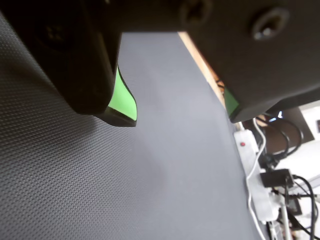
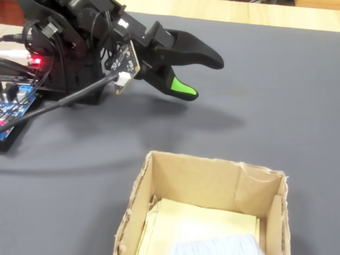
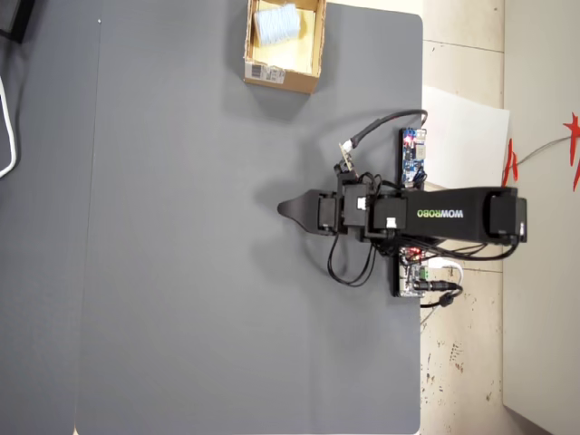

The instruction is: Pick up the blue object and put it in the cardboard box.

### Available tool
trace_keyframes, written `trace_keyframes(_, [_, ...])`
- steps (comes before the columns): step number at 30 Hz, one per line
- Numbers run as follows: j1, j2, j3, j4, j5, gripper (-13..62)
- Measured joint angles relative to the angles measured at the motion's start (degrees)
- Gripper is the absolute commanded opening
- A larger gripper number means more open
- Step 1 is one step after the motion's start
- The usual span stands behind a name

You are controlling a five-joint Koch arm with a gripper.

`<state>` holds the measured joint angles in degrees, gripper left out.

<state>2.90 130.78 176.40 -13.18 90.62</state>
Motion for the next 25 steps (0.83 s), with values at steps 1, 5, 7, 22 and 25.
trace_keyframes(1, [0.0,-0.09,0.0,0.26,0.0,34.9])
trace_keyframes(5, [-0.26,-0.09,0.0,6.5,0.0,34.8])
trace_keyframes(7, [-0.35,0.0,0.0,8.35,0.09,34.8])
trace_keyframes(22, [1.14,0.0,0.0,9.49,0.26,34.8])
trace_keyframes(25, [1.14,0.0,0.0,9.49,0.26,34.8])
